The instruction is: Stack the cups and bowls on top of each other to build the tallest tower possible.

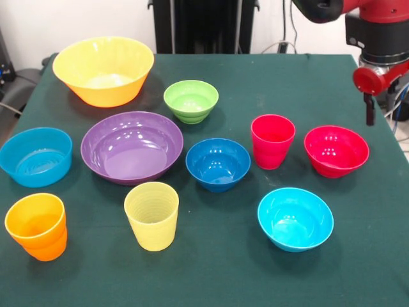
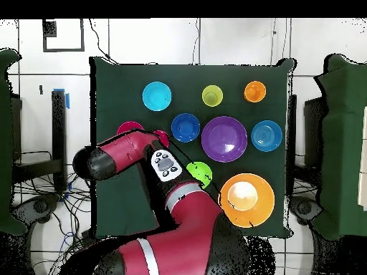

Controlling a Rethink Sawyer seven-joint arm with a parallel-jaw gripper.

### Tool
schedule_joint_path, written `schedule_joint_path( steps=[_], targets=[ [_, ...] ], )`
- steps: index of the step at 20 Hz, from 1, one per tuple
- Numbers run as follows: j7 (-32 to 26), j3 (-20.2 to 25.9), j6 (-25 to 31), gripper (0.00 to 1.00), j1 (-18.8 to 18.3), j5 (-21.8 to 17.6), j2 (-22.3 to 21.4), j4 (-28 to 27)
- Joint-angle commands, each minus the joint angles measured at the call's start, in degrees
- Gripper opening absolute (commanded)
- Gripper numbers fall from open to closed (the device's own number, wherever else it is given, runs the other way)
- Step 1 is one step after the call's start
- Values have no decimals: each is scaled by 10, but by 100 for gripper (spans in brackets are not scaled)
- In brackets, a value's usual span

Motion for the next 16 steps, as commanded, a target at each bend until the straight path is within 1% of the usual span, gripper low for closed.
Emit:
schedule_joint_path(
  steps=[1, 5, 16],
  targets=[
    [-32, 10, 80, 100, -15, -5, 44, -43],
    [-34, 12, 81, 100, -14, -7, 53, -56],
    [-37, 21, 78, 100, -31, -11, 55, -43]
  ],
)
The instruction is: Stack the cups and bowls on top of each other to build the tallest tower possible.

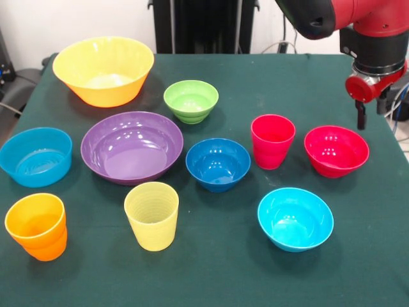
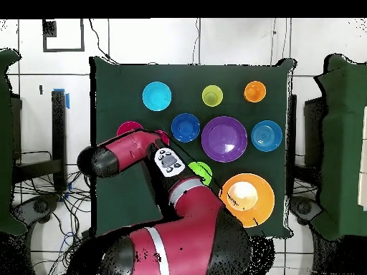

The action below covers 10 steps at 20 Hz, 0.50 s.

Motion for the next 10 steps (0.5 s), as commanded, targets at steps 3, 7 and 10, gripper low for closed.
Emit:
schedule_joint_path(
  steps=[3, 7, 10],
  targets=[
    [-43, 20, 60, 100, -28, -11, 18, -26],
    [-45, 17, 79, 100, -26, -11, 10, -35],
    [-56, 19, 90, 100, -28, -13, 19, -55]
  ],
)
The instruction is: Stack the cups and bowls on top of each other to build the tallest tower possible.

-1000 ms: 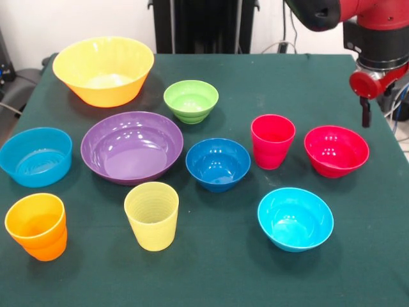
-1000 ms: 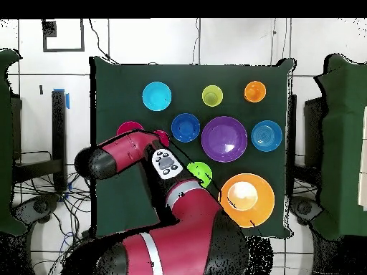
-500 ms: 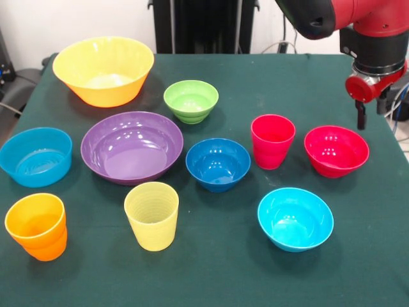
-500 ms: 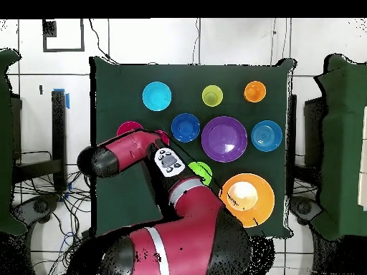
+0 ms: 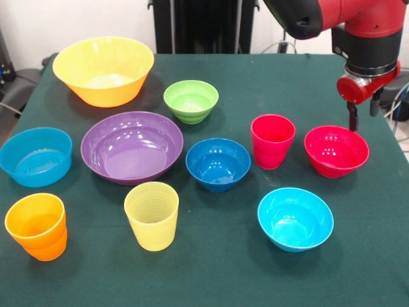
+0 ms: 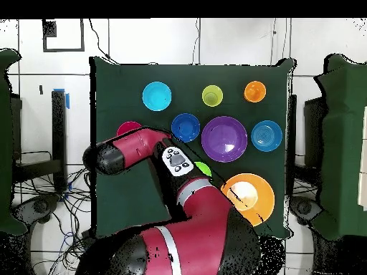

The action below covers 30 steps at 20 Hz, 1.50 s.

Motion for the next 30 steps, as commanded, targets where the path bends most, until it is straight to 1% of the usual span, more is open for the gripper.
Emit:
schedule_joint_path(
  steps=[1, 5, 10, 15, 22, 30],
  targets=[
    [-59, 17, 79, 100, -11, -15, 24, -57],
    [-68, 20, 85, 100, -20, -19, 20, -57],
    [-63, 19, 75, 100, -16, -26, 37, -70],
    [-65, 18, 76, 100, -17, -30, 41, -73],
    [-65, 14, 57, 100, -6, -40, 86, -111],
    [-58, 11, 49, 100, -5, -43, 92, -114]
  ],
)
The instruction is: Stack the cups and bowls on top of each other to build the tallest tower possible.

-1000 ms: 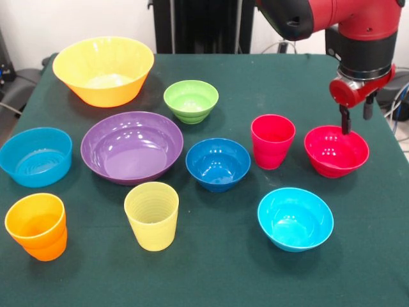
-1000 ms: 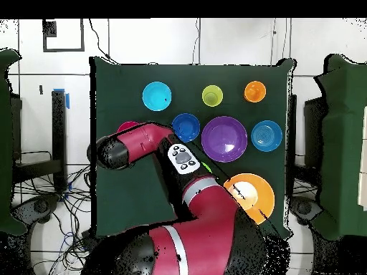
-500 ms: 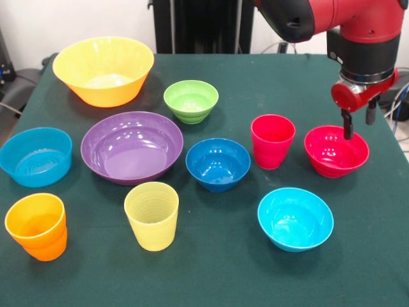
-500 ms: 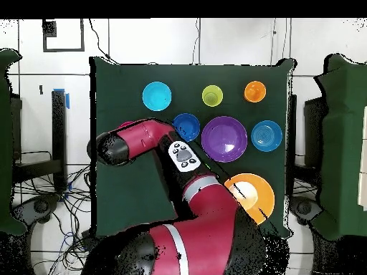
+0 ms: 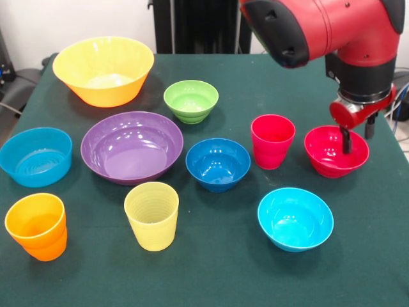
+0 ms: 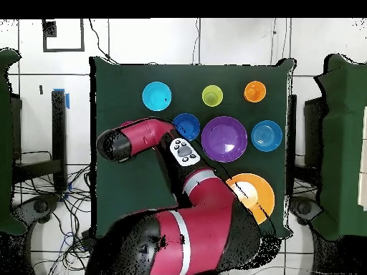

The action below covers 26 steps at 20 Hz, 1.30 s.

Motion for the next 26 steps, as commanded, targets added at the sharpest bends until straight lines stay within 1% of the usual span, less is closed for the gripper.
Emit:
schedule_joint_path(
  steps=[1, 7, 12, 14, 17, 21, 24, 25, 26],
  targets=[
    [-59, 9, 22, 100, 5, -43, 35, -40],
    [-57, 8, 23, 100, 9, -44, 30, -40],
    [-42, 0, 16, 100, 18, -46, 16, -27],
    [-40, 1, 14, 100, 19, -45, 17, -24],
    [-40, 1, 15, 100, 18, -44, 18, -21],
    [-41, 4, 20, 100, 14, -39, 7, -9],
    [-34, -4, 19, 100, 21, -43, 5, -18],
    [-31, -6, 23, 0, 22, -40, 7, -21],
    [-24, -11, 20, 0, 25, -41, 4, -21]
  ],
)
